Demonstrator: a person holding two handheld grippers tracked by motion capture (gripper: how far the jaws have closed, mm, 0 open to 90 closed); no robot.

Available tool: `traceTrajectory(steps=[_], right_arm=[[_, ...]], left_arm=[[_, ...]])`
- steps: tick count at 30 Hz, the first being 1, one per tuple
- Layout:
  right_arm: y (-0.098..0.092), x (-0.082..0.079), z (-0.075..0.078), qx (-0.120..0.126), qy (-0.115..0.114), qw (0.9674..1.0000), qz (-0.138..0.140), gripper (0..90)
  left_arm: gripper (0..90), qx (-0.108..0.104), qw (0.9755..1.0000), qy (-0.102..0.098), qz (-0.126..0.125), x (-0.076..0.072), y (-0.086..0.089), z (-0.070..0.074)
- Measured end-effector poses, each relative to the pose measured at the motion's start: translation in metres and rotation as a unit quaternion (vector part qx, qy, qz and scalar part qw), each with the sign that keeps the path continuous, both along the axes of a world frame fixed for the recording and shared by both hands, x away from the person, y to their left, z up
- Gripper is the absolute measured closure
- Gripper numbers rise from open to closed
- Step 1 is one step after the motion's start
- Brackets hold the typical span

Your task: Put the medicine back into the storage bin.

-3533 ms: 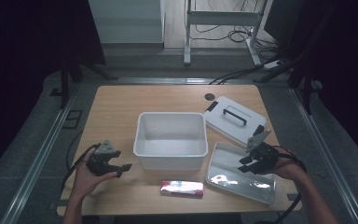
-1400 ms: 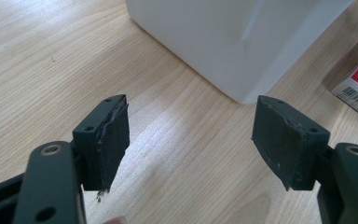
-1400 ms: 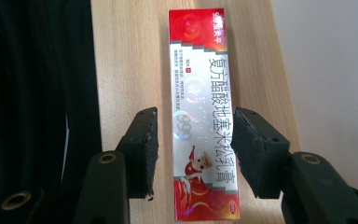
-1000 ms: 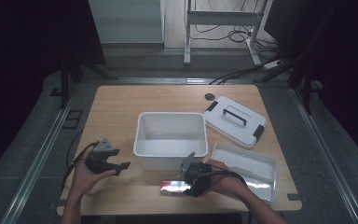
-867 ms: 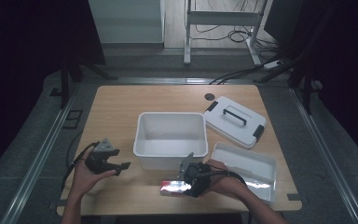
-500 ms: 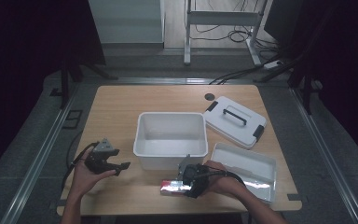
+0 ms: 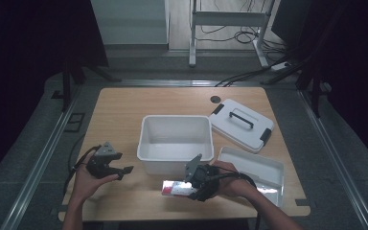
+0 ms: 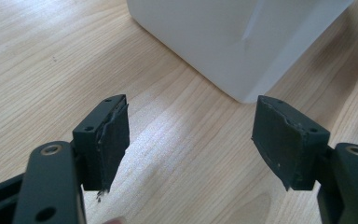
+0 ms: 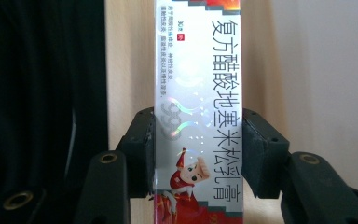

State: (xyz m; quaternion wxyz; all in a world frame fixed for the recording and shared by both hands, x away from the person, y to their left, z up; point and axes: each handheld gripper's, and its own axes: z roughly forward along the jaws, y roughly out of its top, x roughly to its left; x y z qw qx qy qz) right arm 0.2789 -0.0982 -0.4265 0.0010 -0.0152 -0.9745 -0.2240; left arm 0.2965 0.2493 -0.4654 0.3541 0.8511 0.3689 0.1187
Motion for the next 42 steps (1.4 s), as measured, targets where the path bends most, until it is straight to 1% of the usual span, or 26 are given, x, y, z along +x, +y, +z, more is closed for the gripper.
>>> traceTrajectory(steps=[2, 4, 6, 7, 10, 12, 14, 15, 19, 22, 25, 30, 35, 37, 38, 42], right_arm=[[-0.003, -0.001, 0.014, 0.014, -0.001, 0.9999, 0.006, 51.4], [-0.006, -0.002, 0.029, 0.022, -0.01, 0.9997, 0.008, 51.4], [-0.008, 0.0, 0.039, 0.031, -0.02, 0.9993, 0.01, 51.4], [-0.01, 0.002, 0.046, 0.034, -0.025, 0.9991, 0.007, 51.5], [-0.013, 0.008, 0.06, 0.041, -0.032, 0.9986, 0.001, 51.5], [-0.015, 0.015, 0.07, 0.046, -0.04, 0.9982, 0.001, 51.5], [-0.016, 0.023, 0.077, 0.049, -0.045, 0.9978, -0.007, 51.5], [-0.016, 0.029, 0.081, 0.052, -0.047, 0.9975, -0.009, 51.5], [-0.014, 0.045, 0.091, 0.058, -0.049, 0.997, -0.017, 51.5], [-0.011, 0.054, 0.095, 0.059, -0.05, 0.9968, -0.021, 51.5], [-0.007, 0.064, 0.096, 0.056, -0.049, 0.997, -0.022, 51.5], [0.0, 0.08, 0.096, 0.059, -0.043, 0.9971, -0.02, 51.5], [0.009, 0.095, 0.094, 0.052, -0.042, 0.9976, -0.017, 51.5], [0.013, 0.099, 0.092, 0.046, -0.036, 0.9981, -0.019, 51.5], [0.015, 0.102, 0.091, 0.046, -0.037, 0.9982, -0.013, 51.4], [0.021, 0.11, 0.086, 0.033, -0.034, 0.9988, -0.009, 51.4]], left_arm=[[27.5, -0.002, 1.0, -0.001, 0.001, 0.0, 0.001, 0.001], [27.5, -0.002, 1.0, -0.001, 0.001, 0.0, 0.001, 0.001], [27.5, -0.001, 1.0, 0.0, 0.001, 0.0, 0.001, 0.001], [27.5, -0.002, 1.0, 0.0, 0.0, 0.0, 0.001, 0.001], [27.5, -0.001, 1.0, 0.001, 0.0, 0.0, 0.001, 0.001], [27.5, -0.001, 1.0, 0.001, 0.0, 0.0, 0.001, 0.0], [27.5, 0.0, 1.0, 0.001, 0.0, 0.0, 0.0, 0.0], [27.5, 0.0, 1.0, 0.002, -0.001, 0.0, 0.0, 0.0], [27.5, -0.001, 1.0, 0.002, 0.002, 0.0, 0.001, 0.0], [27.5, -0.006, 1.0, 0.004, 0.001, 0.001, 0.002, -0.001], [27.5, -0.006, 0.9999, 0.008, 0.005, 0.002, 0.005, -0.003], [27.5, -0.007, 0.9999, 0.007, 0.004, 0.002, 0.005, -0.004], [27.5, -0.007, 0.9999, 0.009, 0.003, 0.003, 0.005, -0.004], [27.5, -0.007, 0.9999, 0.009, 0.003, 0.003, 0.005, -0.005], [27.5, -0.007, 0.9999, 0.009, 0.004, 0.003, 0.005, -0.005], [27.5, -0.01, 0.9999, 0.01, 0.005, 0.004, 0.005, -0.007]])
